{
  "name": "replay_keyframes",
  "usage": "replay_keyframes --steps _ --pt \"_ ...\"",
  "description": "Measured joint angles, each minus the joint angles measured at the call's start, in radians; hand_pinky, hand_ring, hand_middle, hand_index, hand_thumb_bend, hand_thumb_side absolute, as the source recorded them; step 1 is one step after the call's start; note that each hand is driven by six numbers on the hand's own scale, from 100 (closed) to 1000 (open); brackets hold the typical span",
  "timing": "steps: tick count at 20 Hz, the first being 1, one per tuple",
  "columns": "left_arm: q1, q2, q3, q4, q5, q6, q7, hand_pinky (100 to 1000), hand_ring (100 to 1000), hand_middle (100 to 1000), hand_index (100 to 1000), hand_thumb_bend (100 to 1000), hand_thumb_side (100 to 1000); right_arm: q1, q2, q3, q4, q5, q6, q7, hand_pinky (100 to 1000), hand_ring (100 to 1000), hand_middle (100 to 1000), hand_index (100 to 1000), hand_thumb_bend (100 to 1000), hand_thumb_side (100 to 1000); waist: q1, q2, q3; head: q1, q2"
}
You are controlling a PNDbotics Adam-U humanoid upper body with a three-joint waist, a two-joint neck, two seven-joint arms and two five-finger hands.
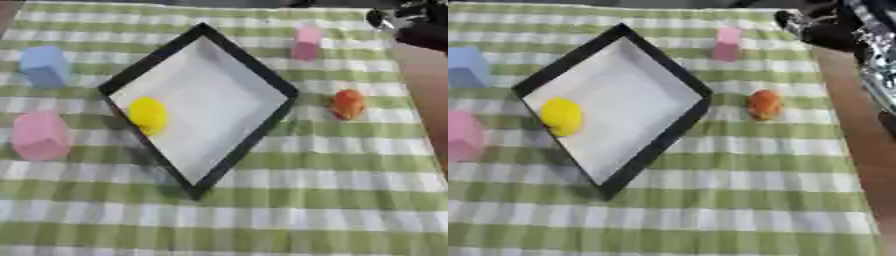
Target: Pick up objects on the table and place them in the box.
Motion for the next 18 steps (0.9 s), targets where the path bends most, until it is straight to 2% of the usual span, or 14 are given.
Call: replay_keyframes --steps 5,11,13,15,18 --pt "0.014 -0.002 0.002 -0.023 0.014 0.006 0.006 788 737 713 789 1000 544 0.013 -0.066 -0.023 -0.067 0.106 0.035 0.198 868 837 828 896 531 275 0.0 0.0 -0.006 0.008 0.0" --pt "0.022 -0.002 0.006 -0.026 0.024 0.006 0.006 789 736 713 789 1000 545 0.014 -0.153 -0.028 -0.114 0.15 0.05 0.327 872 846 836 894 563 182 -0.002 -0.004 -0.01 0.013 0.0" --pt "0.023 -0.002 0.006 -0.026 0.026 0.004 0.006 789 736 712 789 1000 545 0.013 -0.173 -0.019 -0.123 0.166 0.052 0.367 872 844 836 889 573 120 -0.003 -0.004 -0.01 0.013 0.0" --pt "0.025 -0.002 0.006 -0.027 0.029 0.003 0.005 790 736 712 789 1000 545 0.009 -0.186 -0.01 -0.131 0.178 0.052 0.399 867 838 832 887 525 100 -0.004 -0.004 -0.01 0.013 0.0" --pt "0.03 -0.002 0.006 -0.028 0.033 0.002 0.005 790 736 711 788 1000 544 0.004 -0.194 0.002 -0.142 0.192 0.051 0.437 859 826 814 869 388 100 -0.005 -0.004 -0.006 0.013 0.0"
